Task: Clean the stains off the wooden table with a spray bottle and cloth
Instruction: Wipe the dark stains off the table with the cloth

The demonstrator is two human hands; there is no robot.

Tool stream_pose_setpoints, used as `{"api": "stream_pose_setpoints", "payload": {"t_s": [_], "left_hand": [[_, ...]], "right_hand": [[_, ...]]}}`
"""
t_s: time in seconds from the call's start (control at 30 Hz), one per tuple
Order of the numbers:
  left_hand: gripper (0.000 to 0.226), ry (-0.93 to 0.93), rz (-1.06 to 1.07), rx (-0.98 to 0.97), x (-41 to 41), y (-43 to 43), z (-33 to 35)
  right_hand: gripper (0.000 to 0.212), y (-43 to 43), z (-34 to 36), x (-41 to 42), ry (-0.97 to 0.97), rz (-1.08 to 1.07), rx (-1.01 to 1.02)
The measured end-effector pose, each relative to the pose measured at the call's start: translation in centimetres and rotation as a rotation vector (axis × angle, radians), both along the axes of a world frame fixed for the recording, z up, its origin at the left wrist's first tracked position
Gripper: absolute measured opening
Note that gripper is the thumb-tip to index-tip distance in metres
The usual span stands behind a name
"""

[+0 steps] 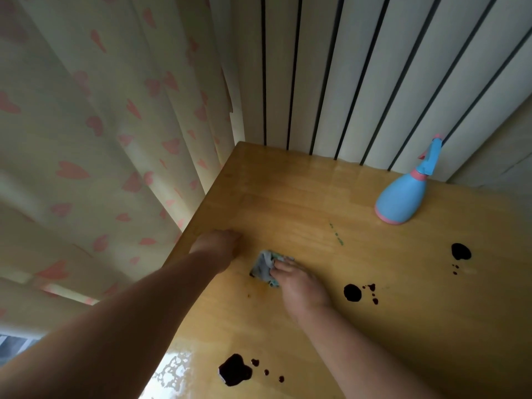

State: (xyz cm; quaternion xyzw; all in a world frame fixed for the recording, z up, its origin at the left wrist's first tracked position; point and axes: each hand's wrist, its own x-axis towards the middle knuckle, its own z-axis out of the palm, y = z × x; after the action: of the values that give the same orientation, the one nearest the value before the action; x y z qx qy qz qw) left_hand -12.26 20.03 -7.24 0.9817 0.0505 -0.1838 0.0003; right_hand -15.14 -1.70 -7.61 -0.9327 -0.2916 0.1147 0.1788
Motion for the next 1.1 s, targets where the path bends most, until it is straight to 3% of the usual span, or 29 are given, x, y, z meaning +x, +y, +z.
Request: {"api": "stream_pose_setpoints", "payload": {"t_s": [0.3,0.47,0.77,1.1], "left_hand": [[0.059,0.014,0.001,0.011,0.2,0.2,-0.1],[0.057,0.026,-0.022,0.038,0.4,0.2,0.1],[0.063,0.018,0.051,-0.032,0.3,0.3,-0.4],[0.064,-0.02,0.025,-0.026,0.1,0.4,-0.6]], "right_hand": [[0.054,2.1,-0.2,-1.7,-0.005,-0.074,0.06],[0.051,4.5,0.3,-3.8,0.027,0.258,-0.063],[0.044,1.6,0.9,-1.7,-0.014,0.369,-0.038],[0.063,-2.8,1.0,4.2,0.075,-0.063,-0.141]]}}
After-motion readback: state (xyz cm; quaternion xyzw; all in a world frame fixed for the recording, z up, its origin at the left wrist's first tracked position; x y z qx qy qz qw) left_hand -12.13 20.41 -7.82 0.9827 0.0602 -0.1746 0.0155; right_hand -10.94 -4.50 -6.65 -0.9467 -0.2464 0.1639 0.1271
